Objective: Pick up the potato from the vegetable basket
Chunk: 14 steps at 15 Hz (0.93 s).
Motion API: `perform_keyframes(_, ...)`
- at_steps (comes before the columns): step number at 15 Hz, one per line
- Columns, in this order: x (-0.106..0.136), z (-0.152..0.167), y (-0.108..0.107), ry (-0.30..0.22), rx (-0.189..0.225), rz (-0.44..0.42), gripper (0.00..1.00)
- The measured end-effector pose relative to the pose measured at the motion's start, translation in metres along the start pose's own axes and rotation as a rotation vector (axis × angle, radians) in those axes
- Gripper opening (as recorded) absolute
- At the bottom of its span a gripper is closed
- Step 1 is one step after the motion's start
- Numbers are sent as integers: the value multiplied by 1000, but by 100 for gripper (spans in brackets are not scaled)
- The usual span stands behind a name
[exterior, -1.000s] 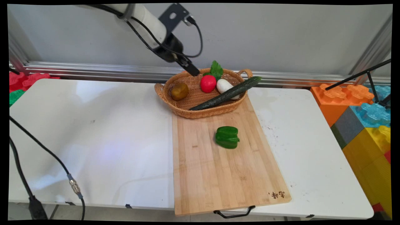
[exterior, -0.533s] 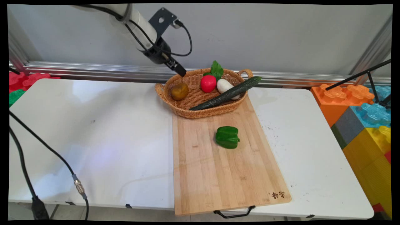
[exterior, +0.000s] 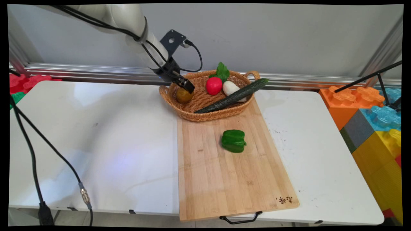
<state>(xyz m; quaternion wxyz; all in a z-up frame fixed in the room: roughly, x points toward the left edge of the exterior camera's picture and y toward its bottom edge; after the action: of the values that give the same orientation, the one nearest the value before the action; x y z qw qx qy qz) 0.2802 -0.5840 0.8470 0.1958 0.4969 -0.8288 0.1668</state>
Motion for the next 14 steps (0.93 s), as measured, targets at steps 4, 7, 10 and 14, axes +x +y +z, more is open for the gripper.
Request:
perform_keyframes(4, 0, 17, 2, -1, 6, -19, 100)
perform_keyframes(7, -1, 25, 3, 0, 11, -26, 100)
perform_keyframes(10, 0, 34, 3, 1, 16, -32, 100)
perform_keyframes(14, 0, 47, 2, 4, 27, -35, 100)
